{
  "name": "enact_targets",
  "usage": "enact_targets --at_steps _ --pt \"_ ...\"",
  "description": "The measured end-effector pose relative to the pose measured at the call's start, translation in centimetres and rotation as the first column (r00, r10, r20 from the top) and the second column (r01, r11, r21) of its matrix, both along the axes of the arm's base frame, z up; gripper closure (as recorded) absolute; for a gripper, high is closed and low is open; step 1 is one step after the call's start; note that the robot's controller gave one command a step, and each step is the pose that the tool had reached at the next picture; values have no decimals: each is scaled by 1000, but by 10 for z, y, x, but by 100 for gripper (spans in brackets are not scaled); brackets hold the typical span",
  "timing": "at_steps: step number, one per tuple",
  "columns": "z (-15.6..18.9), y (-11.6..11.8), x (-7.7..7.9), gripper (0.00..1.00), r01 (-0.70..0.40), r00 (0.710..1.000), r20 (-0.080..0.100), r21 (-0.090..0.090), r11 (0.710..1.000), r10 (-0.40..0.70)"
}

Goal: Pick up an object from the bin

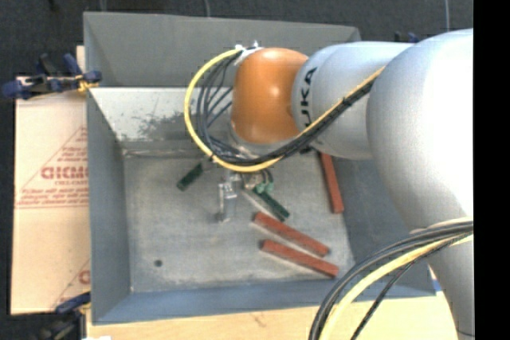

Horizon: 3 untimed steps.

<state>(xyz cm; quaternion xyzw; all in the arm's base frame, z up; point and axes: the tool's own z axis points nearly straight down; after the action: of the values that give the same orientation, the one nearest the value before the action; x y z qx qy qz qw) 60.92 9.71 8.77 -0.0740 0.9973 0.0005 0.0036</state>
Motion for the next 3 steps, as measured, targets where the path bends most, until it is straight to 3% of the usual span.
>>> enact_targets --at_steps 1,2,3 --pt "1 21 24 0 -6 1000 -1 4 1000 6" --pt "-16 26 45 100 -1 1000 -1 1 1000 1" --pt "-16 26 45 100 -1 1000 -1 1 1000 1"
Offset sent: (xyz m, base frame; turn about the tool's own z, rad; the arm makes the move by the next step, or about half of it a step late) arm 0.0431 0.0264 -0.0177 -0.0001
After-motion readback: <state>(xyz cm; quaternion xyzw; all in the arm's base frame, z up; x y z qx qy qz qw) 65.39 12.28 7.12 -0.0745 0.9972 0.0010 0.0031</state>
